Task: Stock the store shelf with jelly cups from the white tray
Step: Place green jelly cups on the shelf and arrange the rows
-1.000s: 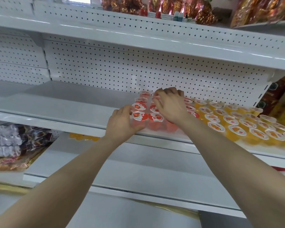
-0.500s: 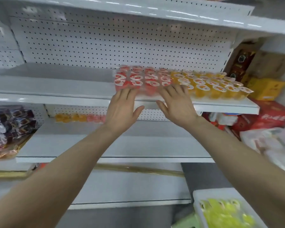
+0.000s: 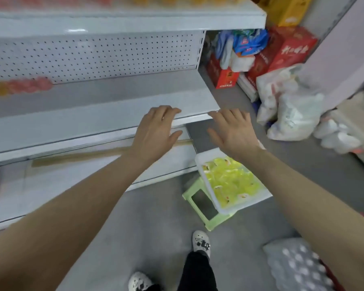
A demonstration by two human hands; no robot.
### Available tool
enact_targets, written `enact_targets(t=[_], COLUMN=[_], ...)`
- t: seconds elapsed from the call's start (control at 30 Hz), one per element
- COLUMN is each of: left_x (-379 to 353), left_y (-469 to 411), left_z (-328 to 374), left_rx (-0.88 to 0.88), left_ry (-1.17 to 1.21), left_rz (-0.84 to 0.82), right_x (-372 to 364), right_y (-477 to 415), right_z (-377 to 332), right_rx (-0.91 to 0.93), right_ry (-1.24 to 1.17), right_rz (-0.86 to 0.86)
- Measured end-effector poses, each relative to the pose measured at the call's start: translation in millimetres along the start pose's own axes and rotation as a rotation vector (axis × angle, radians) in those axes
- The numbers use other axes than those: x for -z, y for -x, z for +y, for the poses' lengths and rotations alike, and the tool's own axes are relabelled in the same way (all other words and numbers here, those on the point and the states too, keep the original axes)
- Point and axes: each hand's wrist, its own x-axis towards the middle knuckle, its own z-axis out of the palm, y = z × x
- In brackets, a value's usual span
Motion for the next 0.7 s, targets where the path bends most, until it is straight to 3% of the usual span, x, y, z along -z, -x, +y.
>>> enact_targets(t=[0.1, 0.27, 0.5, 0.7], left_x=[-60, -165, -303, -385], left_y=[-6, -8, 14, 24], left_z=[31, 78, 110, 103], left_rx=[0.002, 0.063, 0.152, 0.114], left_ry=[0.050, 0.120, 0.119, 0.037], left_rz=[-0.108, -0.341, -0.634, -0.765], right_x=[-23, -78, -159, -231], right_y=[56, 141, 239, 283], right_z=[49, 123, 204, 225], right_rx=[-0.080, -0.299, -0.491, -0.477], right_ry=[-0.011, -0.056, -0.077, -0.109], right_rz=[-0.072, -0.426, -0.719, -0.924])
